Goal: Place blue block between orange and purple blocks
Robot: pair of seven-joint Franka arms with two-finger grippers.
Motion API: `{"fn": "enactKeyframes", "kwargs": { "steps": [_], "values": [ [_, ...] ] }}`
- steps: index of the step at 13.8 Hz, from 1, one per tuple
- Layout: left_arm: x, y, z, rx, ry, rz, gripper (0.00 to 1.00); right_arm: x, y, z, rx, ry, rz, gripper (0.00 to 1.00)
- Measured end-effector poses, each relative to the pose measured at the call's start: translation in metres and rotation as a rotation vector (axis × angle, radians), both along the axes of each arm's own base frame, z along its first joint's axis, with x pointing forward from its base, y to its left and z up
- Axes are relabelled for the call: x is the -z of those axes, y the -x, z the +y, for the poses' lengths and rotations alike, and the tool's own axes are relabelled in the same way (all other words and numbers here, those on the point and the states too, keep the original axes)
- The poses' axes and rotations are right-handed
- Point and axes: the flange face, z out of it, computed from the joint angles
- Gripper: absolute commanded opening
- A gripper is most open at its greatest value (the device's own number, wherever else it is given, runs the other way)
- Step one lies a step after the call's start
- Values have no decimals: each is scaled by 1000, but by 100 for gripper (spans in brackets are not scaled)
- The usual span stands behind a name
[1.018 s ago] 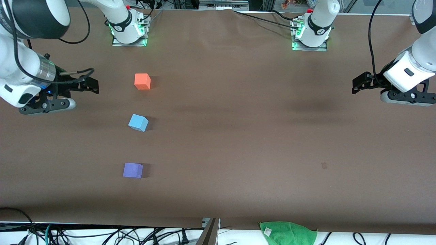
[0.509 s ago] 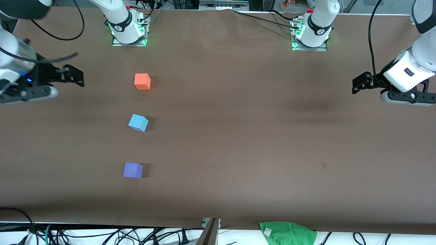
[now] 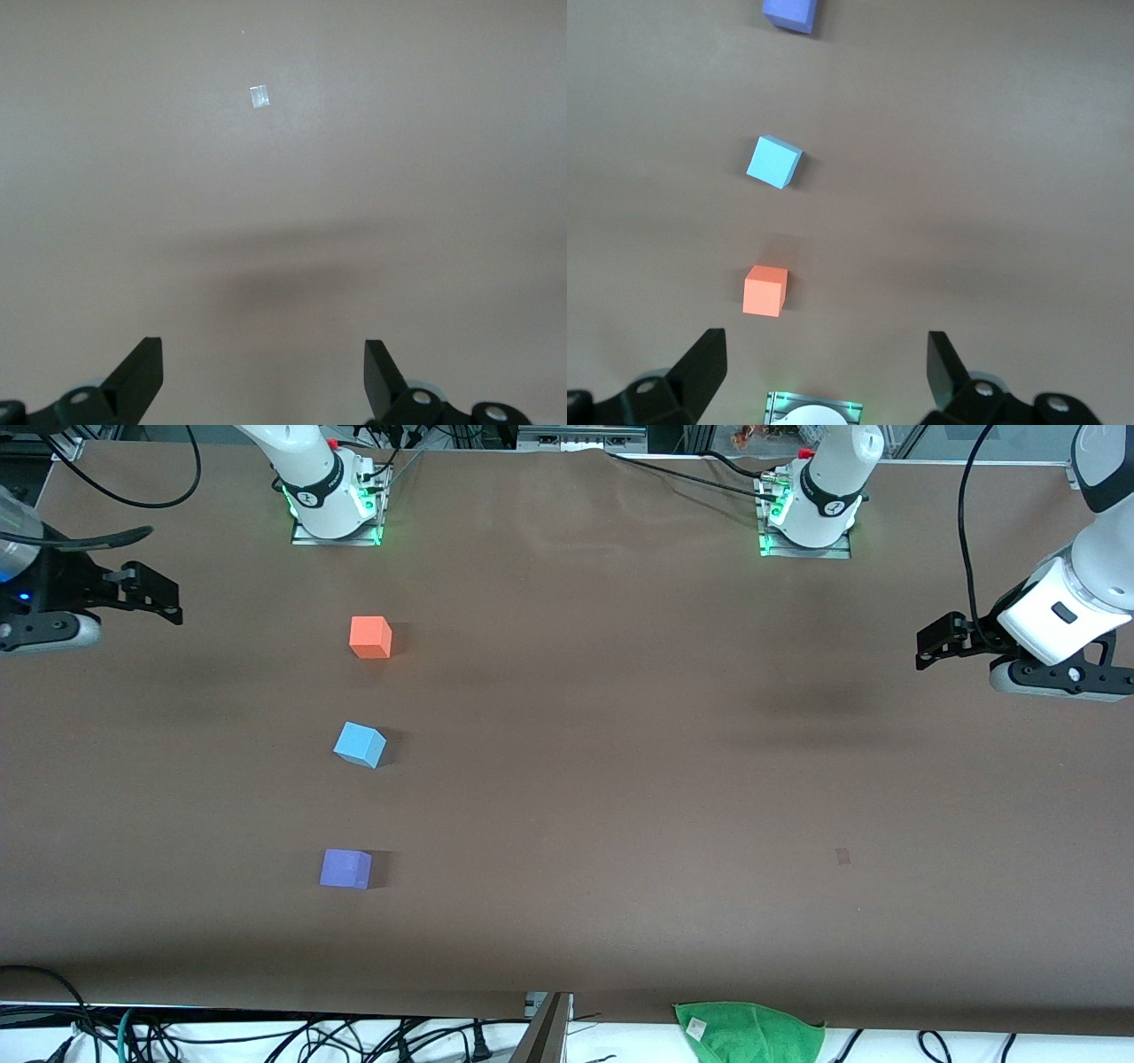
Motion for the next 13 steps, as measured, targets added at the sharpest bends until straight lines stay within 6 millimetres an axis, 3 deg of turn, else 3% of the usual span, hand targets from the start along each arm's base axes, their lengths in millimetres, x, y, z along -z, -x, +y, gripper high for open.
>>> {"fn": "enactKeyframes", "kwargs": {
  "steps": [3, 13],
  "values": [
    [0, 0, 0, 0, 0, 0, 100, 2, 1, 12, -23, 1, 5, 100],
    [0, 0, 0, 0, 0, 1, 100, 5, -1, 8, -14, 2, 10, 100]
  ]
}}
